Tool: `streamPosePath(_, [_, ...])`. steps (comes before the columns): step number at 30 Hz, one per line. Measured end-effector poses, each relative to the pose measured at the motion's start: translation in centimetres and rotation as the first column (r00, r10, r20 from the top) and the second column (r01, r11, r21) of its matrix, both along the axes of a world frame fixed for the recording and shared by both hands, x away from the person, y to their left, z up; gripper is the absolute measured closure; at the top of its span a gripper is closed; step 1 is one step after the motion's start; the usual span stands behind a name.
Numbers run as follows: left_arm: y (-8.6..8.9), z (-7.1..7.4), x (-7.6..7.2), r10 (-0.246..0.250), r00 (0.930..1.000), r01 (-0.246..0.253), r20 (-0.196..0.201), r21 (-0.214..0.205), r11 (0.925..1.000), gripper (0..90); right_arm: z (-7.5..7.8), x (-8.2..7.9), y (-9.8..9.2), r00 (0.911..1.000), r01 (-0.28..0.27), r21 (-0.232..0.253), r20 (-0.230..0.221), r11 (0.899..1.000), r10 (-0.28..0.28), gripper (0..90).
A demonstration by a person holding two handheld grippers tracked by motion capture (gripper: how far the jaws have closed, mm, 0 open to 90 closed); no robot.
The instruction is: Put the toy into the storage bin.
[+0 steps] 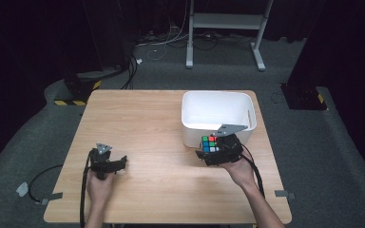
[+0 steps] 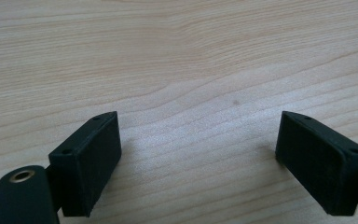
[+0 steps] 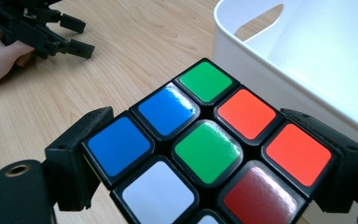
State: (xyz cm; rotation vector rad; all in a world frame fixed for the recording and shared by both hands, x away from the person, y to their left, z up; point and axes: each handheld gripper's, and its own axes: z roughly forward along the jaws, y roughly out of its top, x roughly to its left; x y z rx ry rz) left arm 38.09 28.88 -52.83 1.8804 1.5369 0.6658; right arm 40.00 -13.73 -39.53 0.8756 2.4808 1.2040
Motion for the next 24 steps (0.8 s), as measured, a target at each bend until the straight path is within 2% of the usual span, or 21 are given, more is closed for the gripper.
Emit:
streamPosePath(13, [0.0, 0.0, 0.0, 0.0, 1.0, 0.0, 0.0, 0.0, 1.0, 14.3, 1.3, 0.6, -0.3, 0.9999, -0.014, 0.016, 0.003, 1.0, 0.014, 13.5])
streamPosePath(24, [0.0, 0.0, 0.0, -0.001, 1.0, 0.001, -0.001, -0.002, 1.0, 14.3, 2.6, 1.5, -0.9, 0.9994, 0.014, 0.021, 0.032, 1.0, -0.014, 13.5])
